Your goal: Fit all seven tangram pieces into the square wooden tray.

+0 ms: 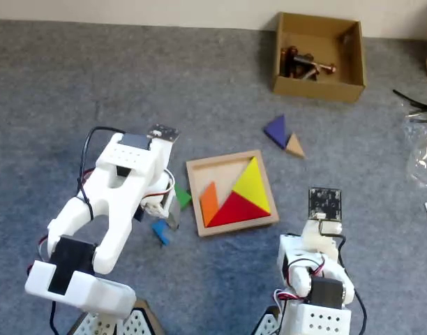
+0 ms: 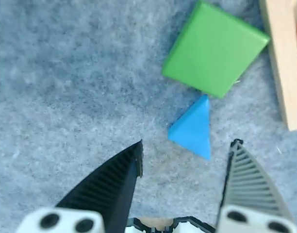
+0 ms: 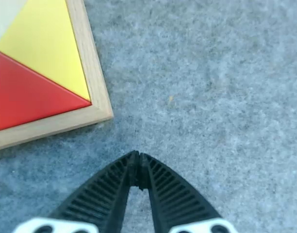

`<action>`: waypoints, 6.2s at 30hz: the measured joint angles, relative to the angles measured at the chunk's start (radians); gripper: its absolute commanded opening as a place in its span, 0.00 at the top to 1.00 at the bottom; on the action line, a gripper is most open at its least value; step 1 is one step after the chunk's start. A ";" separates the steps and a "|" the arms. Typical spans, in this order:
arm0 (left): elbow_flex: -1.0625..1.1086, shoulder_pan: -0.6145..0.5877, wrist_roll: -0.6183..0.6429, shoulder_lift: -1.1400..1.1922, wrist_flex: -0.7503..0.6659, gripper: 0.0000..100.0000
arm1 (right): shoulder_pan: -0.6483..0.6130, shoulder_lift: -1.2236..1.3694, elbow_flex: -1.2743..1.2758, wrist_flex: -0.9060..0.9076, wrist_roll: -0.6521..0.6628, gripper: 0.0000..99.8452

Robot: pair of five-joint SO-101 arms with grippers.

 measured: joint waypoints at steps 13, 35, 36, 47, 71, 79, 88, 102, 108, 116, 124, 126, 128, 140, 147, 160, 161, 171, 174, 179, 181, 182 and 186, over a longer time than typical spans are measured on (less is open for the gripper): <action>0.002 0.000 0.006 0.000 0.006 0.73 | 0.000 0.000 0.000 0.000 0.000 1.00; 0.138 0.061 -0.084 0.000 -0.089 0.73 | 0.000 0.000 0.000 0.000 0.000 1.00; 0.144 0.061 -0.100 0.000 -0.097 0.73 | 0.000 0.000 0.000 0.000 0.000 1.00; 0.144 0.061 -0.120 0.000 -0.109 0.73 | 0.000 0.000 0.000 0.000 0.000 1.00; 0.163 -0.058 -0.384 0.000 -0.226 0.87 | 0.000 0.000 0.000 0.000 0.000 1.00; 0.163 -0.058 -0.471 0.000 -0.226 0.87 | 0.000 0.000 0.000 0.000 0.000 1.00; 0.161 -0.144 -0.781 0.000 -0.229 0.87 | 0.000 0.000 0.000 0.000 0.000 1.00; 0.087 -0.189 -1.398 0.000 -0.233 0.87 | 0.000 0.000 0.000 0.000 0.000 1.00; 0.014 -0.189 -1.399 0.000 -0.233 0.87 | 0.000 0.000 0.000 0.000 0.000 1.00; -0.012 -0.189 -1.382 0.000 -0.284 0.87 | 0.000 0.000 0.000 0.000 0.000 1.00; -0.054 -0.189 -0.514 0.002 -0.374 0.87 | 0.000 0.000 0.000 0.000 0.000 1.00; -0.055 -0.189 -0.222 0.002 -0.319 0.87 | 0.000 0.000 0.000 0.000 0.000 1.00; -0.055 -0.189 0.009 0.002 -0.241 0.87 | 0.000 0.000 0.000 0.000 0.000 1.00; -0.055 -0.018 0.368 0.002 0.054 0.87 | 0.000 0.000 0.000 0.000 0.000 1.00; -0.055 0.012 0.382 0.002 0.057 0.87 | 0.000 0.000 0.000 0.000 0.000 1.00; -0.055 -0.008 1.031 0.002 -0.003 0.87 | 0.000 0.000 0.000 0.000 0.000 1.00; -0.055 -0.020 1.042 0.002 -0.012 0.87 | 0.000 0.000 0.000 0.000 0.000 1.00; 0.086 -0.091 1.185 -0.002 -0.241 0.87 | 0.000 0.000 0.000 0.000 0.000 1.00; 0.104 -0.097 1.194 -0.003 -0.276 0.87 | 0.000 0.000 0.000 0.000 0.000 1.00; 0.104 -0.097 1.197 -0.003 -0.293 0.87 | 0.000 0.000 0.000 0.000 0.000 1.00; 0.104 -0.097 1.197 -0.003 -0.293 0.87 | 0.000 0.000 0.000 0.000 0.000 1.00; 0.104 -0.097 1.197 -0.003 -0.293 0.87 | 0.000 0.000 0.000 0.000 0.000 1.00; 0.126 -0.097 1.197 -0.014 -0.302 0.87 | 0.000 0.000 0.000 0.000 0.000 1.00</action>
